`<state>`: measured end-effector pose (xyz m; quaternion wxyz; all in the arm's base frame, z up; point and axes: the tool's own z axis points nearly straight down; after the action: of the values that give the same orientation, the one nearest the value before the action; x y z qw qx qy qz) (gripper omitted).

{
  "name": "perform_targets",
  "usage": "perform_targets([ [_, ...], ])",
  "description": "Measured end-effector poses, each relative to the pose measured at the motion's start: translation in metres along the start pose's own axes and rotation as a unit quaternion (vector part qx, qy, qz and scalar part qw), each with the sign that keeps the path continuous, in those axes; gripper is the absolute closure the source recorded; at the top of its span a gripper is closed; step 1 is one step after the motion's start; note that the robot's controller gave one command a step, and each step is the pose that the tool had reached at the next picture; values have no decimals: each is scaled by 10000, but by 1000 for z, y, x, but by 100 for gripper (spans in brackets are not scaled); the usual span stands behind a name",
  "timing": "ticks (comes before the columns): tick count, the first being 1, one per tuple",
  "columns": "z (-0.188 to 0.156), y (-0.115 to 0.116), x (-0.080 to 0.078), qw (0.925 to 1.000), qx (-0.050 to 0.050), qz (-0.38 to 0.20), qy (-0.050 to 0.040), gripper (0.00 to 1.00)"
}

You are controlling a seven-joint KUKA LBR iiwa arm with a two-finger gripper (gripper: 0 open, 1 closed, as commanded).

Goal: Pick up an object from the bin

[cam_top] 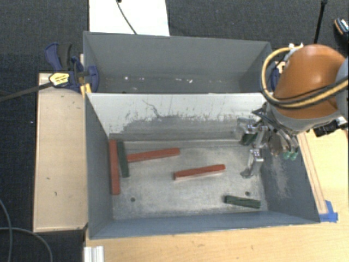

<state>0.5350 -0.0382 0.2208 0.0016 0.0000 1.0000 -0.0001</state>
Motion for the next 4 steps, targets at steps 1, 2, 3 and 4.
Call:
perform_targets([
  [1,0,0,0,10000,0,-3,0,100],
  [2,0,0,0,10000,0,-6,0,0],
  [3,125,94,0,9967,-19,-806,41,0],
  [4,141,87,-8,9944,-3,-1059,30,0],
])
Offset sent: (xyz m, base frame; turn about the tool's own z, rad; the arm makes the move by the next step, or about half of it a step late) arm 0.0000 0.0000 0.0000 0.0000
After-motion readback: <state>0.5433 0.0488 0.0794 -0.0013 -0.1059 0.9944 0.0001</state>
